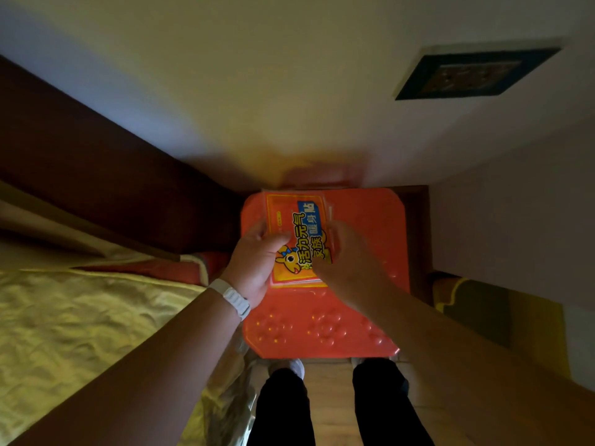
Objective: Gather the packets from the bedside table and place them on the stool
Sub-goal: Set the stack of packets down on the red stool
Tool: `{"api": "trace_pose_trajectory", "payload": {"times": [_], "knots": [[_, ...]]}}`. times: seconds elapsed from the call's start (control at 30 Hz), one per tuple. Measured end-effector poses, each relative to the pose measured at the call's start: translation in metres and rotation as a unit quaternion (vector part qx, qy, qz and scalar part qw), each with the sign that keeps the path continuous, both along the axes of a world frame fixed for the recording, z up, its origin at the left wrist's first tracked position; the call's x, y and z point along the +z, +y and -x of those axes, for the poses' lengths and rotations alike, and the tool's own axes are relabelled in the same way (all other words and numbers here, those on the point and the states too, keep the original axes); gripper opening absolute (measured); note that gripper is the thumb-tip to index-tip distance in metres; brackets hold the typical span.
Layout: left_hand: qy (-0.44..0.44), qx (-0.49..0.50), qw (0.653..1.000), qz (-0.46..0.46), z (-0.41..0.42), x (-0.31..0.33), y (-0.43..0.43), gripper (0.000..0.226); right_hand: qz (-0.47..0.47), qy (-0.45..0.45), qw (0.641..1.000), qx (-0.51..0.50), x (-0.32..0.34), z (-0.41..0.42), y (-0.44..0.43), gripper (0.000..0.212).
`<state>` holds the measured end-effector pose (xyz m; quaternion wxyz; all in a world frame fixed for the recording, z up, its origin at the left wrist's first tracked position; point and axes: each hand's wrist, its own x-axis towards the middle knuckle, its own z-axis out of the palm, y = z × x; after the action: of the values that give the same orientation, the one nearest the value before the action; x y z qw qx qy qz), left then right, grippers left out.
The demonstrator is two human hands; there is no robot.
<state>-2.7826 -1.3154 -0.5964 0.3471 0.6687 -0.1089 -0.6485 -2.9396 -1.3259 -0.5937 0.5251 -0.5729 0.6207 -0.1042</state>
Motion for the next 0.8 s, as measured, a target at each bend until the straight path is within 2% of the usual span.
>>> {"api": "trace_pose_trajectory", "payload": {"times": [0.1, 0.23, 0.33, 0.43, 0.57, 0.7, 0.8], "knots": [[-0.053, -0.028, 0.998, 0.03, 0.001, -0.01, 0.001, 0.029, 0.027, 0.023, 0.999, 0.006, -0.011, -0.003, 0.002, 0.054], [-0.197, -0.088, 0.975, 0.052, -0.004, -0.016, 0.004, 0.017, 0.061, 0.032, 0.997, 0.037, -0.012, -0.005, 0.005, 0.061], [-0.325, -0.183, 0.925, 0.077, -0.011, -0.015, 0.008, 0.01, 0.06, 0.038, 0.997, 0.038, -0.014, -0.007, 0.006, 0.06], [-0.392, -0.234, 0.884, 0.103, -0.019, -0.015, 0.018, 0.009, 0.061, 0.055, 0.996, 0.046, -0.012, -0.005, 0.009, 0.06], [-0.418, -0.258, 0.864, 0.111, -0.024, -0.013, 0.037, 0.038, 0.059, 0.088, 0.991, 0.076, -0.009, -0.002, 0.022, 0.066], [-0.431, -0.304, 0.837, 0.145, -0.019, -0.007, 0.055, 0.068, 0.044, 0.11, 0.989, 0.092, -0.007, -0.006, 0.034, 0.084], [-0.44, -0.319, 0.828, 0.138, -0.017, -0.009, 0.059, 0.08, 0.049, 0.14, 0.984, 0.095, -0.006, -0.011, 0.04, 0.09]]}}
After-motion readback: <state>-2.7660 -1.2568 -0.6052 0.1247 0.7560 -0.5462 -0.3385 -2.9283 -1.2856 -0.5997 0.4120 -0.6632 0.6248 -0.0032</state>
